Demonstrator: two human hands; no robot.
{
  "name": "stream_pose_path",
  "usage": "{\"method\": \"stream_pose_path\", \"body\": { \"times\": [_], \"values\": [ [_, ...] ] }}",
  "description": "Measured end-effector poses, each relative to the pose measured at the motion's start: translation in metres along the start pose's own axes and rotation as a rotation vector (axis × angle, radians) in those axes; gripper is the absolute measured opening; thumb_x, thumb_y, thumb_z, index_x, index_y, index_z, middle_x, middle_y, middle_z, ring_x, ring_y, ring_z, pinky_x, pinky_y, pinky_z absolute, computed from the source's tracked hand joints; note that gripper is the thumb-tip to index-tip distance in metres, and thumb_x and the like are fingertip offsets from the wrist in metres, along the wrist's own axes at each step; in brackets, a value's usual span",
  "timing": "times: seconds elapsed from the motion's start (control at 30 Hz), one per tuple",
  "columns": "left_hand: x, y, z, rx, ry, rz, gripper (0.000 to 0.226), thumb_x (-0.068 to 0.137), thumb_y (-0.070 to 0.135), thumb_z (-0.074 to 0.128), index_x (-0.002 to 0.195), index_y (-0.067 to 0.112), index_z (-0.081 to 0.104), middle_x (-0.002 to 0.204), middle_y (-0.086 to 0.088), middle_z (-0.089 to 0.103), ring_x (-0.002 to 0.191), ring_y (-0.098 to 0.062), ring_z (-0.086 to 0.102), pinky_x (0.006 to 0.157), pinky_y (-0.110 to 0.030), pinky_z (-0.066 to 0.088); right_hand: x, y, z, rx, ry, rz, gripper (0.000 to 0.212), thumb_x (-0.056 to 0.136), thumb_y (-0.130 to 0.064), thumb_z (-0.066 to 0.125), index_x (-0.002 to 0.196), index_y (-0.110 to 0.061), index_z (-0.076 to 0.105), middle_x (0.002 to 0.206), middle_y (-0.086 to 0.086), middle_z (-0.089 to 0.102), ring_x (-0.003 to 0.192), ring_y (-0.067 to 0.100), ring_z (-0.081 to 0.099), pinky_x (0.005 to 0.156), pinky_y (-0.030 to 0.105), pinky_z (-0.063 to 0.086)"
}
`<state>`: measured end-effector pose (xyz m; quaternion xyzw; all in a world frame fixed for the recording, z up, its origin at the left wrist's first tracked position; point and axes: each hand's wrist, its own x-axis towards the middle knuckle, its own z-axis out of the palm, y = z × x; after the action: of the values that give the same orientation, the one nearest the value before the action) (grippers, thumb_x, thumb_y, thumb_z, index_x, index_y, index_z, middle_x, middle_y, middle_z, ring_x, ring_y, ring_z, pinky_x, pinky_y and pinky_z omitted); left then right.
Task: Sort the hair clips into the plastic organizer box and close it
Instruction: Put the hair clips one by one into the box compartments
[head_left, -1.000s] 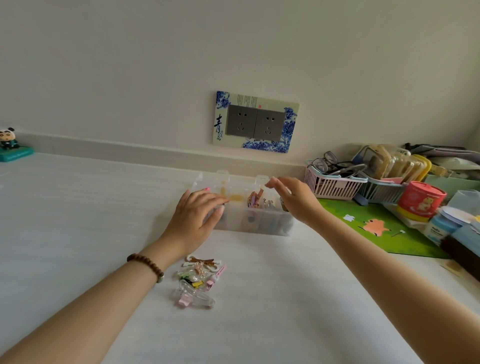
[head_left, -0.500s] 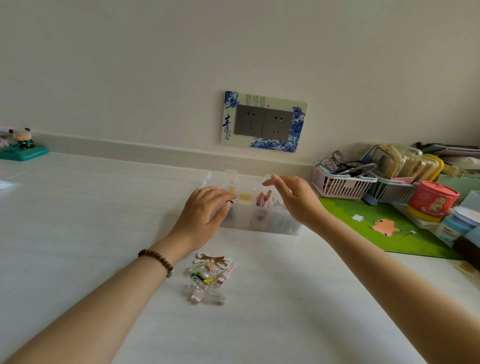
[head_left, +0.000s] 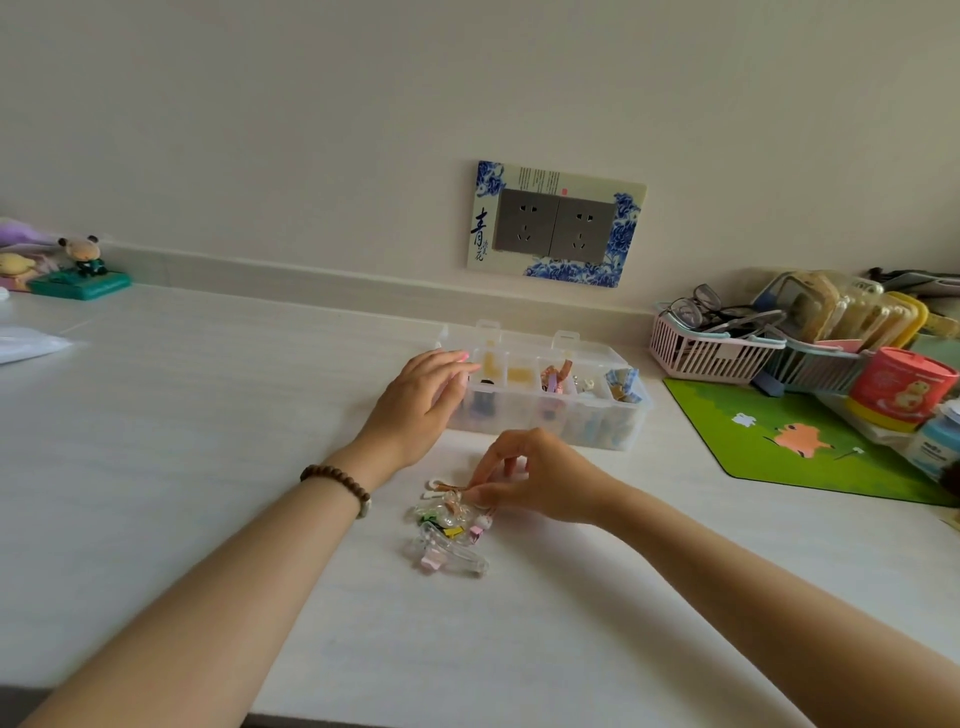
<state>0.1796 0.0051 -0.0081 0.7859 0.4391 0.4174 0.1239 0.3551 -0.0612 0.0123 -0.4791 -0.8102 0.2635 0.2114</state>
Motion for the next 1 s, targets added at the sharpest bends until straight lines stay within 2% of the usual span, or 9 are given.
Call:
{"method": "stream_pose_path", "body": {
  "times": [0.13, 0.3, 0.37, 0.47, 0.6, 0.73, 0.8, 0.9, 1.0],
  "values": [
    [0.001, 0.0, 0.001, -0.026, 0.0, -0.016, 0.053, 0.091, 0.045, 0.02, 0.125, 0.022, 0.054, 0.137, 0.008, 0.046, 0.132, -0.006, 0.028, 0.108, -0.022, 0.021, 0.001, 0.004, -0.008, 0.267, 0.061, 0.079, 0.012, 0.076, -0.019, 0.073, 0.08, -0.009, 0.07, 0.073, -0.003, 0.068, 0.065, 0.0, 0.06, 0.065, 0.013, 0.047],
    [0.002, -0.001, 0.002, -0.036, 0.002, -0.014, 0.056, 0.09, 0.05, 0.019, 0.125, 0.022, 0.053, 0.137, 0.006, 0.046, 0.132, -0.006, 0.029, 0.11, -0.027, 0.023, 0.009, 0.003, -0.043, 0.639, 0.254, 0.154, 0.006, 0.077, -0.004, 0.069, 0.08, -0.007, 0.065, 0.075, 0.006, 0.066, 0.066, 0.011, 0.063, 0.066, 0.016, 0.055],
    [0.002, -0.002, 0.003, -0.025, -0.001, -0.005, 0.059, 0.089, 0.053, 0.017, 0.125, 0.023, 0.053, 0.137, 0.006, 0.046, 0.132, -0.007, 0.03, 0.11, -0.026, 0.023, 0.018, 0.003, -0.061, 0.58, 0.372, 0.128, 0.012, 0.076, 0.001, 0.07, 0.078, -0.009, 0.064, 0.076, 0.006, 0.066, 0.066, 0.013, 0.061, 0.066, 0.017, 0.054],
    [0.003, -0.002, 0.004, -0.02, 0.005, -0.004, 0.056, 0.09, 0.05, 0.019, 0.124, 0.022, 0.054, 0.136, 0.006, 0.047, 0.131, -0.007, 0.03, 0.107, -0.022, 0.022, 0.033, 0.003, -0.083, 0.279, 0.411, 0.08, 0.014, 0.076, 0.002, 0.069, 0.086, -0.007, 0.066, 0.084, 0.007, 0.069, 0.07, 0.014, 0.063, 0.069, 0.019, 0.054],
    [0.001, 0.001, 0.002, -0.046, 0.018, -0.011, 0.046, 0.094, 0.041, 0.025, 0.128, 0.021, 0.05, 0.136, 0.006, 0.046, 0.131, -0.008, 0.031, 0.108, -0.025, 0.025, 0.056, 0.0, -0.093, 0.074, 0.31, 0.01, 0.025, 0.077, 0.003, 0.068, 0.098, -0.01, 0.061, 0.091, 0.002, 0.067, 0.079, 0.013, 0.065, 0.075, 0.021, 0.055],
    [0.0, 0.004, 0.0, -0.084, 0.011, -0.061, 0.042, 0.097, 0.035, 0.027, 0.134, 0.023, 0.041, 0.138, 0.005, 0.042, 0.13, -0.007, 0.031, 0.106, -0.023, 0.026, 0.078, -0.001, -0.086, 0.03, 0.135, 0.002, 0.033, 0.079, 0.002, 0.067, 0.108, -0.008, 0.055, 0.104, 0.004, 0.064, 0.093, 0.021, 0.066, 0.087, 0.029, 0.054],
    [0.0, 0.006, 0.0, -0.089, 0.006, -0.06, 0.042, 0.097, 0.036, 0.027, 0.135, 0.023, 0.04, 0.139, 0.005, 0.042, 0.131, -0.008, 0.031, 0.107, -0.024, 0.026, 0.084, 0.002, -0.082, -0.051, 0.192, -0.033, 0.03, 0.082, -0.001, 0.064, 0.11, -0.007, 0.055, 0.113, 0.008, 0.062, 0.1, 0.021, 0.062, 0.091, 0.029, 0.051],
    [0.0, 0.005, 0.0, -0.085, 0.003, -0.064, 0.042, 0.097, 0.035, 0.027, 0.134, 0.022, 0.04, 0.138, 0.004, 0.042, 0.129, -0.006, 0.031, 0.102, -0.02, 0.024, 0.075, 0.0, -0.075, -0.14, 0.355, -0.136, 0.018, 0.085, -0.004, 0.061, 0.103, -0.009, 0.061, 0.103, 0.004, 0.066, 0.095, 0.019, 0.063, 0.087, 0.03, 0.052],
    [0.0, 0.004, 0.001, -0.082, 0.018, -0.06, 0.044, 0.097, 0.037, 0.025, 0.133, 0.02, 0.042, 0.138, 0.003, 0.043, 0.125, -0.001, 0.031, 0.101, -0.018, 0.023, 0.047, -0.011, -0.062, -0.043, 0.193, -0.177, 0.012, 0.085, -0.008, 0.063, 0.096, -0.008, 0.066, 0.094, 0.005, 0.07, 0.084, 0.013, 0.066, 0.081, 0.027, 0.055]
  ]
}}
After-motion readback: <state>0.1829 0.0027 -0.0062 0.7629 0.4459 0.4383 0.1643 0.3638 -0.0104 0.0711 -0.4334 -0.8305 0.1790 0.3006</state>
